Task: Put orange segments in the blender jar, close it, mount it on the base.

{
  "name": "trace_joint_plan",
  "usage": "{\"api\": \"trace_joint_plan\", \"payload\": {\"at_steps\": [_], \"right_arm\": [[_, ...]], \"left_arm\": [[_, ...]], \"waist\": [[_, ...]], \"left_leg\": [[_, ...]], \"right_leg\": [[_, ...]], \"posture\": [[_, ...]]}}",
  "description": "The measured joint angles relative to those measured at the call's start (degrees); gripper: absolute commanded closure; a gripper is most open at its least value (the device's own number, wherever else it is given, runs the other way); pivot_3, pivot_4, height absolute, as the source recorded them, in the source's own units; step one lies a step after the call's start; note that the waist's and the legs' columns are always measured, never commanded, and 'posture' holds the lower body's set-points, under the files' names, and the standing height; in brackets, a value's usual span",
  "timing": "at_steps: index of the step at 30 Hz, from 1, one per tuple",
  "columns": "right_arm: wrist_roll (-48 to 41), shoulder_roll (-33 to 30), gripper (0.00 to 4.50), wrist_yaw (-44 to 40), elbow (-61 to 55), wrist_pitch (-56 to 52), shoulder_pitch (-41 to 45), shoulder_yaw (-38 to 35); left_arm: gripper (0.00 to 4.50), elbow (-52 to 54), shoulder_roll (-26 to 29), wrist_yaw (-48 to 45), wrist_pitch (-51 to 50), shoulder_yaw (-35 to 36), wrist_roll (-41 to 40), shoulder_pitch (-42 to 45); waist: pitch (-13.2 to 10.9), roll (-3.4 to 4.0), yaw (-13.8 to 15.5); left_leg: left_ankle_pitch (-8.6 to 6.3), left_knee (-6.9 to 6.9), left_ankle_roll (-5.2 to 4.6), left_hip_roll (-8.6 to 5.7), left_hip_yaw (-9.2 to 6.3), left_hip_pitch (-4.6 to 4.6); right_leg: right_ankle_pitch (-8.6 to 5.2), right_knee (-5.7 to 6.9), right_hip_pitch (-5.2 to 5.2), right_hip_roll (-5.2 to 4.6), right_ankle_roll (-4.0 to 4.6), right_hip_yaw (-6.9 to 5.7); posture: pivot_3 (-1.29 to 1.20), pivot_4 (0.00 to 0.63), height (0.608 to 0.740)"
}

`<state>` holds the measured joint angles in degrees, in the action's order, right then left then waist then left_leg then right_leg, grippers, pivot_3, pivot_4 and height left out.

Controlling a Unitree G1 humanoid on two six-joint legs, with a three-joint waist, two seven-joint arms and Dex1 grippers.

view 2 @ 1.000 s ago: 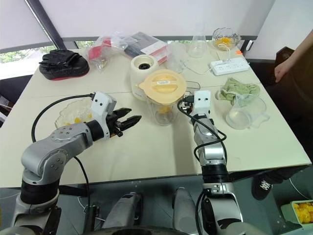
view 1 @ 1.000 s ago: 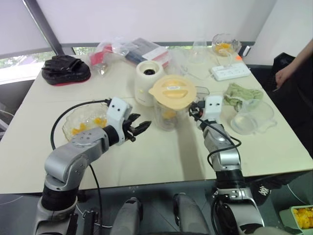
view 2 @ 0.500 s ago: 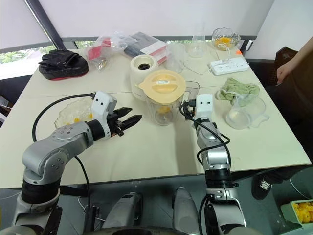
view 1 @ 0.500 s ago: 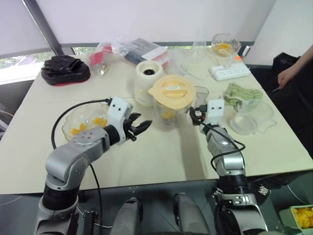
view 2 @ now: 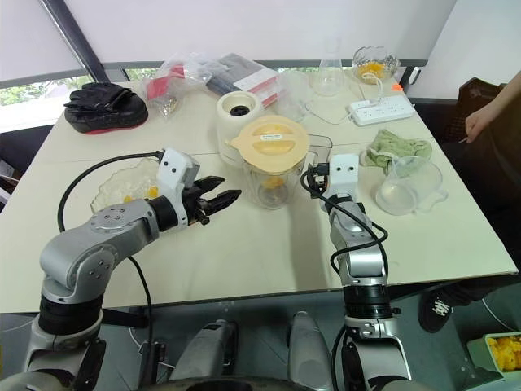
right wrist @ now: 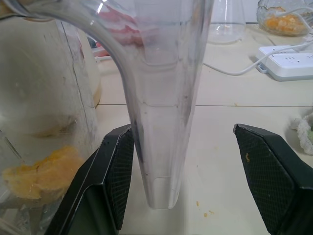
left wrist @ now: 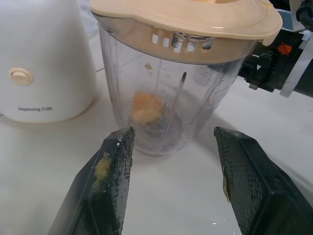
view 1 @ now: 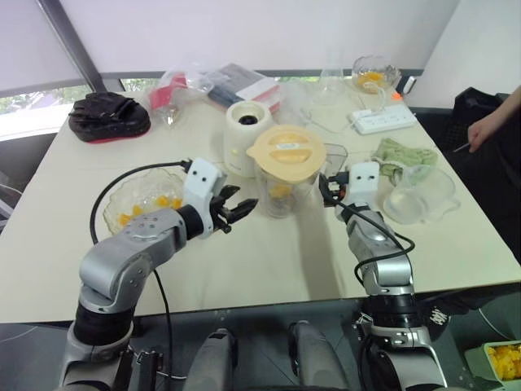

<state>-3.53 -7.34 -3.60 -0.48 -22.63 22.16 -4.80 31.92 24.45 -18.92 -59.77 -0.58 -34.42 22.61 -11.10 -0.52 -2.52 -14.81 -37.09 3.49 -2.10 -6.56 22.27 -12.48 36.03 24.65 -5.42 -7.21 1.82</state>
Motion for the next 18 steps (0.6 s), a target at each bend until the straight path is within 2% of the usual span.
{"api": "trace_joint_plan", "payload": {"at_steps": [2,3,11,14,18], "right_arm": [[-0.01,0.03,2.51,-0.14,0.02,-0.14,0.0,0.18],[-0.02,0.05,3.05,-0.2,0.06,-0.28,0.0,0.36],[-0.16,0.09,3.05,-0.23,-0.03,-0.61,0.14,0.56],[-0.22,0.11,3.67,-0.22,-0.04,-0.6,0.2,0.57],[-0.24,0.13,3.67,-0.2,-0.04,-0.61,0.24,0.55]], "left_arm": [[1.77,0.0,0.0,0.02,-0.01,-0.02,0.0,0.01],[1.77,0.0,0.0,0.03,-0.02,-0.06,0.0,0.04],[1.77,-0.01,0.01,0.22,-0.09,-0.07,-0.01,0.13],[1.77,-0.22,0.0,0.21,-0.09,-0.08,-0.01,0.24],[1.77,-0.36,-0.01,0.21,-0.09,-0.08,-0.01,0.27]], "waist": [[0.0,0.0,0.03],[0.0,0.0,0.03],[0.0,-0.01,0.15],[0.0,-0.01,0.15],[0.0,-0.01,0.16]], "left_leg": [[0.0,0.0,0.0,0.0,0.0,0.0],[0.0,0.0,0.0,0.0,0.0,0.0],[0.0,-0.01,0.0,0.0,-0.01,0.0],[0.0,-0.01,0.0,0.0,-0.01,0.0],[0.0,-0.01,0.0,0.0,-0.01,0.0]], "right_leg": [[0.0,0.0,0.0,0.0,0.0,0.0],[0.0,0.0,0.0,0.0,0.0,0.0],[0.0,-0.02,-0.03,0.0,0.0,0.0],[0.0,-0.02,-0.03,0.0,0.0,0.0],[0.0,-0.02,-0.03,0.0,0.0,0.0]], "posture": [[0.0,0.15,0.74],[0.0,0.15,0.74],[0.0,0.15,0.74],[0.0,0.15,0.74],[0.0,0.15,0.74]]}}
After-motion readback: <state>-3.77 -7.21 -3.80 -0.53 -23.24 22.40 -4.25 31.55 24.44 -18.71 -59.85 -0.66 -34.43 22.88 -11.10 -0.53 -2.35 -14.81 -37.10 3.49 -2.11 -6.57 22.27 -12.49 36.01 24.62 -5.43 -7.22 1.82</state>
